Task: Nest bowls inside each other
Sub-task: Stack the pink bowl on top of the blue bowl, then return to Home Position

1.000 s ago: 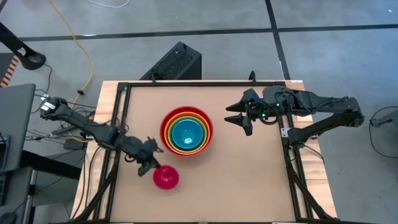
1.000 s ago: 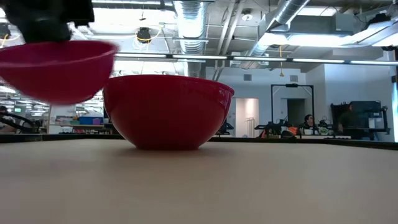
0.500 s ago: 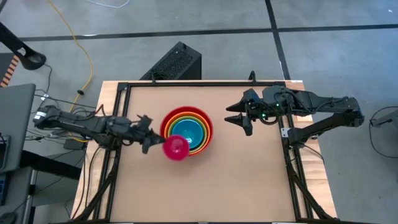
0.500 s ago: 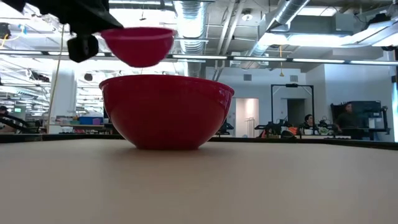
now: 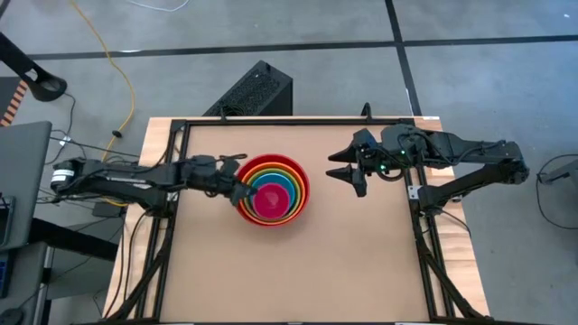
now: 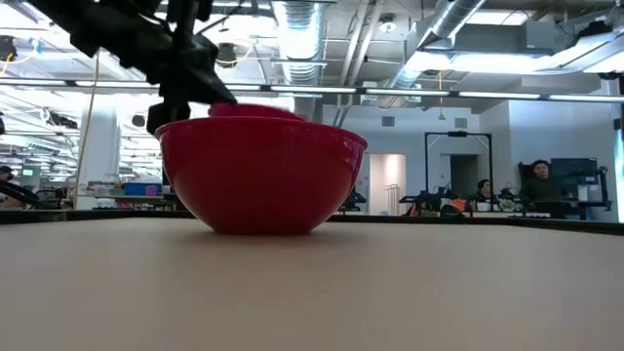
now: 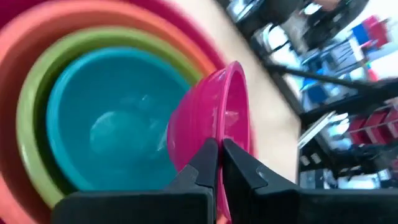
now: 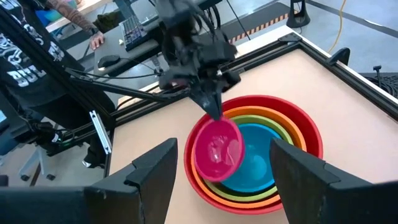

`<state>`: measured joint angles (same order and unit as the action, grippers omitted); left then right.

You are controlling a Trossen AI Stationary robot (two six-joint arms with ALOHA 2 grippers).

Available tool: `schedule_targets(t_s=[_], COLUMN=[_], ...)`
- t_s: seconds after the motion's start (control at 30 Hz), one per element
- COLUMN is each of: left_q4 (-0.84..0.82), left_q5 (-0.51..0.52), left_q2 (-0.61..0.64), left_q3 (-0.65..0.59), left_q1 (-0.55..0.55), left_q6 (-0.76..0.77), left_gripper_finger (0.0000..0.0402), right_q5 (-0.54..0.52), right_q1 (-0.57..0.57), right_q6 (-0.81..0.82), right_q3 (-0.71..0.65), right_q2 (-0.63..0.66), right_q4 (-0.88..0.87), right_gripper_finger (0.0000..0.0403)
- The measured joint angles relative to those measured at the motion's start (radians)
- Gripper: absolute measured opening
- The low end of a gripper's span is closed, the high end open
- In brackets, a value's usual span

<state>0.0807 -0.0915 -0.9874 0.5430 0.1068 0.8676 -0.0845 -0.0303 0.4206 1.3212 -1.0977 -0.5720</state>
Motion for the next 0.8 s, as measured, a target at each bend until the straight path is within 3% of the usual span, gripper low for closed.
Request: schedule_targets(t_s=[0.27,0.53,0.8], left_q4=[0.061,0.093,0.069], left_q5=[-0.009,0.001,-0.013], left_q2=[-0.104,-0.110,-0.109], left_q3=[0.000,0.000,0.000], left_q1=[0.034,0.090,0.104], left_q6=[-0.018,-0.026,-0.020], left_gripper_finger=[0.0000,0.0005,0.0083], right_q5=[0.001,0.002,0.003], right_q1=[-0.002,-0.002,-0.002], right_q6=[0.005,0.001,0.000], right_q3=[0.000,0.000,0.000], right_q2=[0.000,0.000,0.000], right_q4=[-0.006,-0.006,-0.005], right_gripper_finger=[0.0260,0.0260,0.0260])
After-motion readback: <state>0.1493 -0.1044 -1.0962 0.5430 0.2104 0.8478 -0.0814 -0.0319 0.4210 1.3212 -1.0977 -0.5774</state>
